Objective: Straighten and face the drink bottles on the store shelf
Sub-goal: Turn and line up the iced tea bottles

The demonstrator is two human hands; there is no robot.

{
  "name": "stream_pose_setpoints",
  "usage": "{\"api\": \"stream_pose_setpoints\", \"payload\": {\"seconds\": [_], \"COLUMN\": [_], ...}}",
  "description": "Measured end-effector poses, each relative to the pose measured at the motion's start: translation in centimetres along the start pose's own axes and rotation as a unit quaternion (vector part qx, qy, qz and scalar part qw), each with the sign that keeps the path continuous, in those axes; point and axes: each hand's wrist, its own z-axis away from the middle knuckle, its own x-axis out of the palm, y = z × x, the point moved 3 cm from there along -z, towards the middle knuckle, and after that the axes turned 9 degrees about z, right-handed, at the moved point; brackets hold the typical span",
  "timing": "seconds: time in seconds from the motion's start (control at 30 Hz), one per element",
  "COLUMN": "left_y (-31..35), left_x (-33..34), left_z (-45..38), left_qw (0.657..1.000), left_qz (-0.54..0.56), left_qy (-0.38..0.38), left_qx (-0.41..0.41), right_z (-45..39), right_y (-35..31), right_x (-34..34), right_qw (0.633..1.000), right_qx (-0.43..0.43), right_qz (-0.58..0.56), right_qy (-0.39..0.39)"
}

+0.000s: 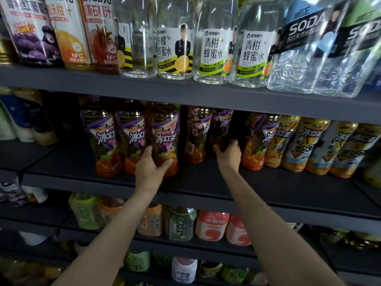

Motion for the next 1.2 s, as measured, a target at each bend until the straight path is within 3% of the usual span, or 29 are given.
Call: {"api": "stream_pose_setpoints", "payload": {"seconds": [0.07,0.23,0.3,0.37,0.43,0.5,0.6,0.73,1.03,1.1,1.17,1.2], "left_y": [0.2,2.5,3.4,3.9,4.5,4.6,3.6,2.1,0.8,0.7,0.0,-0.4], "left_x": [0.4,3.2,4.7,5.2,4.3,2.1,-1.0,-3.4,-8.1,-8.6,-9.4,-9.7], "left_z": [0.2,1.3,1.5,1.6,1.7,1.7,1.3,0.8,-1.2,-1.3,-1.6,-1.8], "left_qw": [0.999,0.99,0.979,0.976,0.984,0.986,0.98,0.97,0.95,0.946,0.946,0.951], "left_qz": [0.017,0.035,0.062,0.063,0.058,0.044,0.015,-0.021,0.031,0.045,0.044,0.045], "left_qy": [-0.04,-0.129,-0.189,-0.202,-0.129,-0.002,0.109,0.169,0.292,0.305,0.307,0.293], "left_qx": [0.003,0.044,0.041,0.059,0.107,0.162,0.167,0.173,0.108,0.103,0.095,0.089], "right_z": [3.4,8.3,8.4,8.1,7.8,7.3,6.2,4.0,2.8,4.0,6.0,7.0], "right_y": [0.4,-0.4,-0.4,-0.2,0.2,0.3,0.5,-0.1,-0.8,-1.5,-3.3,-4.6], "right_x": [-0.3,-0.8,-1.1,-1.4,-1.6,-1.5,-0.7,0.5,0.6,-0.2,-0.9,-0.9], "right_qw": [0.996,0.972,0.975,0.981,0.986,0.99,0.995,0.998,0.999,0.995,0.98,0.975], "right_qx": [-0.061,-0.167,-0.168,-0.151,-0.14,-0.109,-0.053,-0.022,0.01,-0.005,-0.072,-0.109], "right_qz": [-0.063,-0.129,-0.101,-0.094,-0.086,-0.088,-0.076,-0.041,-0.014,-0.034,-0.066,-0.079], "right_qy": [0.01,-0.1,-0.102,-0.074,-0.027,-0.002,0.023,0.034,0.029,0.093,0.173,0.175]}}
